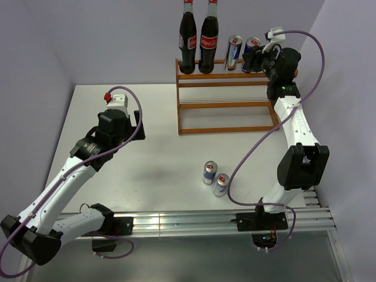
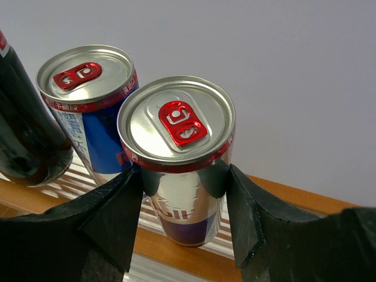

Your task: Place and organize the beverage onto the shelf

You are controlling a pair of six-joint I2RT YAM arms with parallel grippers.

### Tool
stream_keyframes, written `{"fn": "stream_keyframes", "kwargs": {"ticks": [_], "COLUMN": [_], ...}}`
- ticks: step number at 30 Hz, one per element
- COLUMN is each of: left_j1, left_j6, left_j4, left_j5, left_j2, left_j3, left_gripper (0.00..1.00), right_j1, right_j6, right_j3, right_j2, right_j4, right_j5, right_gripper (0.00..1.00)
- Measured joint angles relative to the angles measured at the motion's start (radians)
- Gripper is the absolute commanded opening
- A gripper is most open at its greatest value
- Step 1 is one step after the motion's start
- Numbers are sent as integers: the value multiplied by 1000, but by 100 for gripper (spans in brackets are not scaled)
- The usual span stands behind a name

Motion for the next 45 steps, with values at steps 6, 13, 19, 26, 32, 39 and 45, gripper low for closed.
{"fn": "stream_keyframes", "kwargs": {"ticks": [6,13,19,26,32,39,45], "left_j1": [0,0,0,0,0,0,1], "left_j6": [0,0,0,1,1,1,1], "left_j4": [0,0,0,0,0,0,0], "left_j5": [4,9,12,13,18,18,19], "left_j2": [0,0,0,0,0,0,0], "left_j3": [-1,-1,-1,-1,-1,-1,-1], "left_gripper": [100,100,99,100,99,100,99], "right_j1": [-6,-10,-12,-14,-14,-14,-15], "right_j6": [3,18,19,28,31,31,44], "right_j3": [53,97,119,144,198,213,209], "right_j2": [31,63,72,91,125,130,129], "right_j4": [-52,-82,-110,-124,-155,-178,-184], "right_j5": [-41,-99,-132,-159,-182,-179,-169], "right_gripper": [1,2,5,9,18,55,95]}}
